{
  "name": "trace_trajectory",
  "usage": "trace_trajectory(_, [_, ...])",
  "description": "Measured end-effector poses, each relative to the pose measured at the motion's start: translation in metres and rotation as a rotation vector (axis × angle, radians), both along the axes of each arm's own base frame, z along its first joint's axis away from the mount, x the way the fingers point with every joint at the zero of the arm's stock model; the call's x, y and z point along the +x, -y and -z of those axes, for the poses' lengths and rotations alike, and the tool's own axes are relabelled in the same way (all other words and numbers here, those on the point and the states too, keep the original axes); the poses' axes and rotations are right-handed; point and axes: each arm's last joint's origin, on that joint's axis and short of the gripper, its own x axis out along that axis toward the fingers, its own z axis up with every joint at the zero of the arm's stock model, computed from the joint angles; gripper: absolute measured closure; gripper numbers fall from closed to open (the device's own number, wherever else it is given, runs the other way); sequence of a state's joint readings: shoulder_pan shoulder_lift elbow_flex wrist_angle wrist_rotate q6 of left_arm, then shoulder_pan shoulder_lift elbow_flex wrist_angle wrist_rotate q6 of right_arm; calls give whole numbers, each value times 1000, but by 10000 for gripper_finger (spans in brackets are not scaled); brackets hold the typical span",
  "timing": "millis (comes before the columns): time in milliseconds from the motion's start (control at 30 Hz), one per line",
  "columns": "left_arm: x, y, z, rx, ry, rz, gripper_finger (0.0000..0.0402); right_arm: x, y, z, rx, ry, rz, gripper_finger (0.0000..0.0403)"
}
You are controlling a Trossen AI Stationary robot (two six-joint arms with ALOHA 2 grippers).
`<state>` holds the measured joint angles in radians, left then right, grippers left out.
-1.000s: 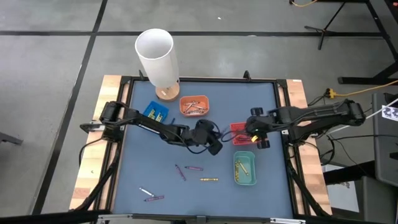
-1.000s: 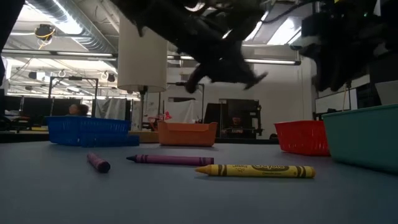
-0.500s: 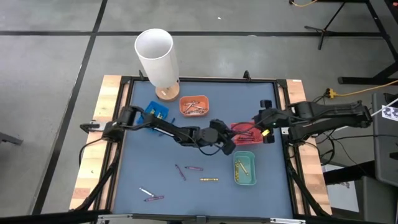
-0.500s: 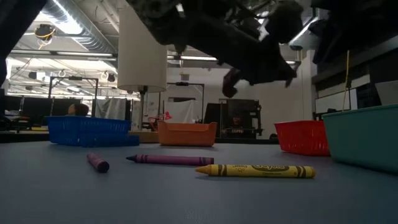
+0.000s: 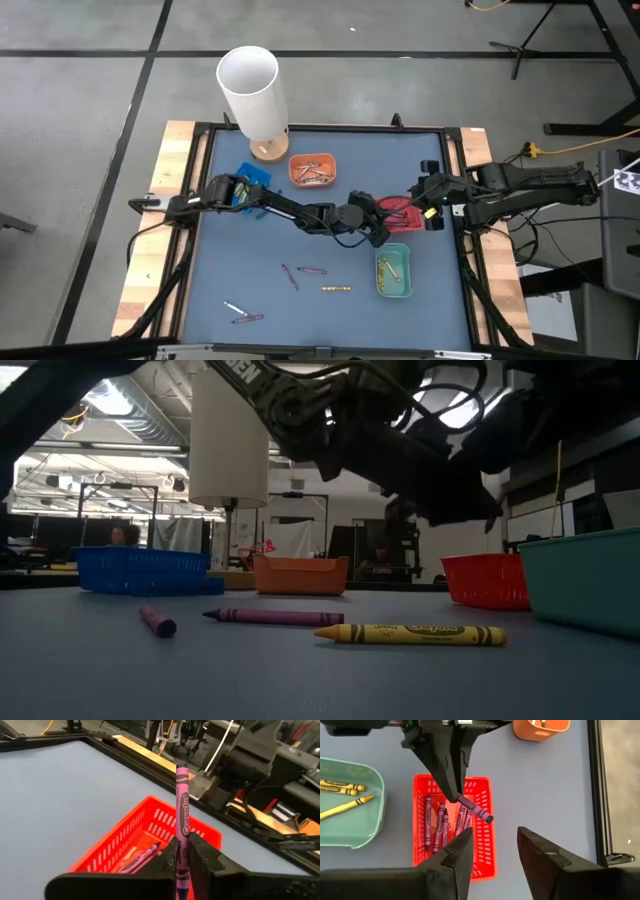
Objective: Sort crayons
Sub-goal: Put the violet crayon into the red bin, then put the gray crayon into the orange bin
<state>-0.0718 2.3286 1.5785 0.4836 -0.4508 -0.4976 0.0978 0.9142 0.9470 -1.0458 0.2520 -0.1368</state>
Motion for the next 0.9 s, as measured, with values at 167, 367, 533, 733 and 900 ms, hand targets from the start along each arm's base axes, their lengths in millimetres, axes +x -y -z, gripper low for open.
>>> trace_trajectory(167, [0,0,0,46,-20,11,390,0,0,0,1,0,0,251])
trace_trajectory(367, [0,0,0,93,-35,24,390,0,0,0,1,0,0,251])
trace_trajectory(533, [0,0,0,125,-49,32,362,0,0,0,2,1,0,251])
trace_trajectory(733, [0,-1,0,127,-51,31,302,0,0,0,2,1,0,251])
trace_trajectory(900, [0,-1,0,128,-51,31,281,0,0,0,2,1,0,251])
